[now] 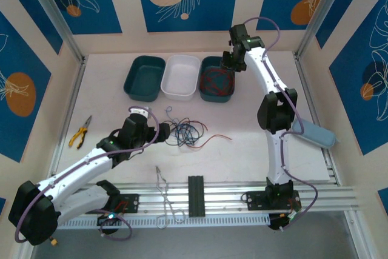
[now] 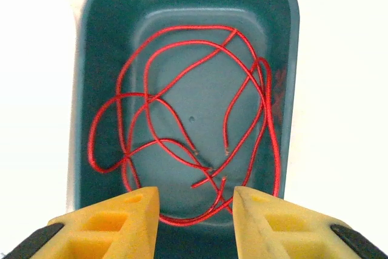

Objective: Untangle the cables

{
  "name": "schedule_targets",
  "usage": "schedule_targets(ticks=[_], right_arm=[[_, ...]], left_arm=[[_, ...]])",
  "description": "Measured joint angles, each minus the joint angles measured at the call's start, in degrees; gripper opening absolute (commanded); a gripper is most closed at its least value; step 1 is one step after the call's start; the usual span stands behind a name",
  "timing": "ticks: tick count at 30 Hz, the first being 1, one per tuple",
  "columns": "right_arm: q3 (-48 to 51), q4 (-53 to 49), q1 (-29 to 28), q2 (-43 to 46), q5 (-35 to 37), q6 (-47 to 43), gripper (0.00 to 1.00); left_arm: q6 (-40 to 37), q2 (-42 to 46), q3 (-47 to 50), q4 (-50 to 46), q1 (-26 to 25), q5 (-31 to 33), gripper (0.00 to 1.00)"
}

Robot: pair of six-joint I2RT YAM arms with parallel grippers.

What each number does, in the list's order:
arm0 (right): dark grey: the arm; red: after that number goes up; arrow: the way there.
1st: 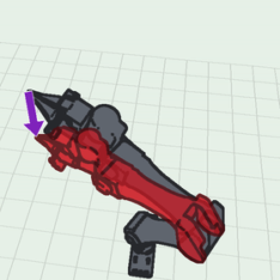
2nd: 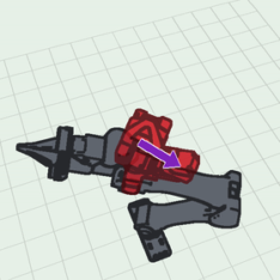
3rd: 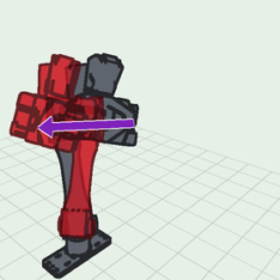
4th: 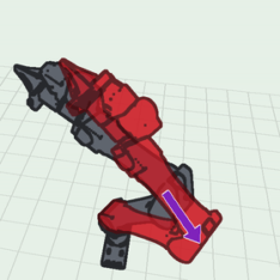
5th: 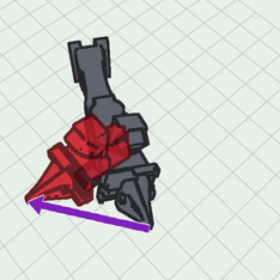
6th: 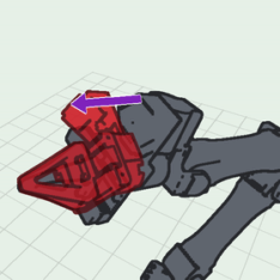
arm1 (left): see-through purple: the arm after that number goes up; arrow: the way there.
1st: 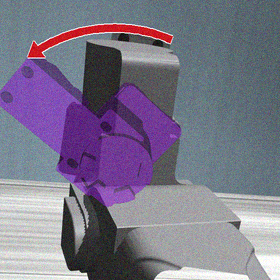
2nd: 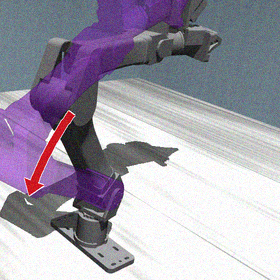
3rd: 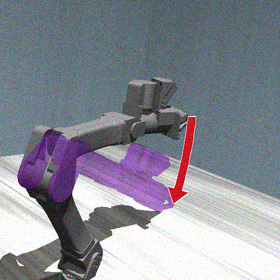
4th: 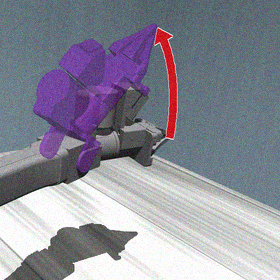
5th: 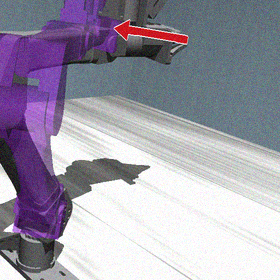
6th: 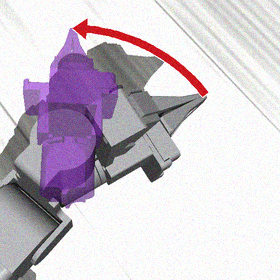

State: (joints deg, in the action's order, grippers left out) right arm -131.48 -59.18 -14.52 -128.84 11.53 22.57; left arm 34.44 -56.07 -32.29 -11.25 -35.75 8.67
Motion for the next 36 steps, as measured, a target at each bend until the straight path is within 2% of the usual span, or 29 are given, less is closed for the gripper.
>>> schedule_targets(ticks=[5,13,20,29,36], right_arm=[[7.7,1.8,-2.4,7.5,1.6,0.1,0.44],[32.8,7.6,-8.7,26.7,3.6,2.0,0.46],[53.0,9.8,-17.1,40.8,6.5,10.4,0.53],[69.4,10.6,-25.3,43.6,5.7,26.3,0.52],[69.9,12.3,-32.7,37.1,4.8,35.5,0.52]], left_arm=[[0.2,0.0,0.0,0.0,0.0,0.0,1.0],[0.7,0.0,1.0,1.9,0.1,0.0,1.0],[0.7,-0.2,1.2,2.6,0.3,0.0,1.0],[0.6,-2.3,1.2,3.1,0.4,0.0,1.0],[0.7,-3.7,1.2,3.4,0.4,0.0,1.0]])
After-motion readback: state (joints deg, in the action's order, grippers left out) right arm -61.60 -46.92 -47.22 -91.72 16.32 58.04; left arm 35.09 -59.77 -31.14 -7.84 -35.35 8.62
